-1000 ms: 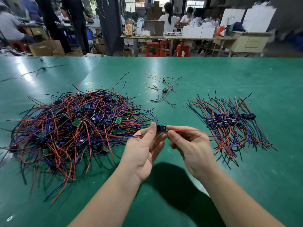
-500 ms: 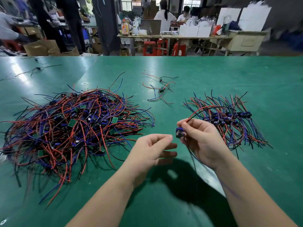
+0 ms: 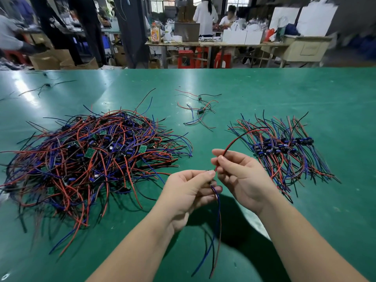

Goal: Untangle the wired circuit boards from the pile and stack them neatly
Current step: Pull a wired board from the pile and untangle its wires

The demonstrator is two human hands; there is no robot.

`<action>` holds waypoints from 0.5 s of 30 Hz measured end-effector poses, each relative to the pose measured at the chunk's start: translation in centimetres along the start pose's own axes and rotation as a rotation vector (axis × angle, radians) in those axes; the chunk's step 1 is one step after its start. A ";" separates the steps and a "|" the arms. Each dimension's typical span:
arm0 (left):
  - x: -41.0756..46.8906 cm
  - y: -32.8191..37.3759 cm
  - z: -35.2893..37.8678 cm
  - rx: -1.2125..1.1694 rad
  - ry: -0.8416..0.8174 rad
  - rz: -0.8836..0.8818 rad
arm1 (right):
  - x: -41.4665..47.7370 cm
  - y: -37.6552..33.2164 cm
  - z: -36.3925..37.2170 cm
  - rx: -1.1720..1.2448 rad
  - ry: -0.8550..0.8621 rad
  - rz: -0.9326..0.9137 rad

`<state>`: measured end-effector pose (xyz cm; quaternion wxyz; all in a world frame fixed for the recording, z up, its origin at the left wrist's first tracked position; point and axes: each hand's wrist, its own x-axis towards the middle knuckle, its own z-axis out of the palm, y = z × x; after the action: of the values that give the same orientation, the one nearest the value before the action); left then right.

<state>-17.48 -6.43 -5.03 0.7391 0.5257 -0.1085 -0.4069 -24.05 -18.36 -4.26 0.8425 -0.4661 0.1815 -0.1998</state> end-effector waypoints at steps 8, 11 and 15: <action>-0.8 -0.1 0.1 0.145 -0.140 -0.023 | 0.5 -2.8 -1.6 0.086 0.079 -0.127; -0.9 -0.4 0.3 0.189 -0.158 -0.024 | 0.5 -3.2 -2.2 0.100 0.088 -0.138; -0.8 -0.4 0.0 0.245 -0.153 -0.036 | 0.9 -3.7 -2.7 0.173 0.202 -0.090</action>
<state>-18.20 -5.95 -5.16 0.6517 0.5813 -0.2038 -0.4425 -25.20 -22.55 -2.57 0.8471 -0.3770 0.2267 -0.2982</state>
